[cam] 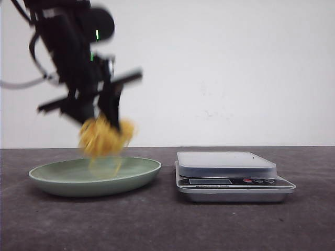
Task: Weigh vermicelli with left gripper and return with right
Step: 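Lift the vermicelli with the left gripper and carry it over the scale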
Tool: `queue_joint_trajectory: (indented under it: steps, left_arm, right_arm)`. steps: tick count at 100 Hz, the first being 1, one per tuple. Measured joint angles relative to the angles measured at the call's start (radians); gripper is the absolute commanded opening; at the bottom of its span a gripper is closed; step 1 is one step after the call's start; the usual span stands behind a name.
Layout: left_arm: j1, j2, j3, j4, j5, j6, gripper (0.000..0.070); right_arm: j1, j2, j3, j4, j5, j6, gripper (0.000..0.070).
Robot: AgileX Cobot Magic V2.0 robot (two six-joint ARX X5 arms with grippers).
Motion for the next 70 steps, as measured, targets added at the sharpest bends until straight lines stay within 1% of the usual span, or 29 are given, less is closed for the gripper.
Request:
queue_joint_trajectory:
  steps: [14, 21, 30, 50, 60, 70]
  left_arm:
    - [-0.019, -0.08, 0.023, 0.108, 0.159, -0.068, 0.0004]
    - [-0.044, -0.08, 0.022, 0.161, 0.206, -0.112, 0.0004]
    - [-0.088, -0.065, 0.021, 0.223, 0.212, -0.161, 0.0004]
    - [-0.179, -0.006, 0.02, 0.413, 0.21, -0.264, 0.0004]
    - [-0.197, 0.05, 0.02, 0.468, 0.196, -0.3, 0.0004]
    - [-0.204, 0.118, 0.02, 0.49, 0.185, -0.32, 0.0004]
  right_arm:
    - [0.0, 0.0, 0.0, 0.0, 0.0, 0.0, 0.0549]
    - [0.0, 0.0, 0.0, 0.0, 0.0, 0.0, 0.0549]
    - [0.0, 0.0, 0.0, 0.0, 0.0, 0.0, 0.0549]
    - [0.0, 0.0, 0.0, 0.0, 0.0, 0.0, 0.0549]
    - [0.0, 0.0, 0.0, 0.0, 0.0, 0.0, 0.0549]
    - [0.0, 0.0, 0.0, 0.0, -0.002, 0.0, 0.0549]
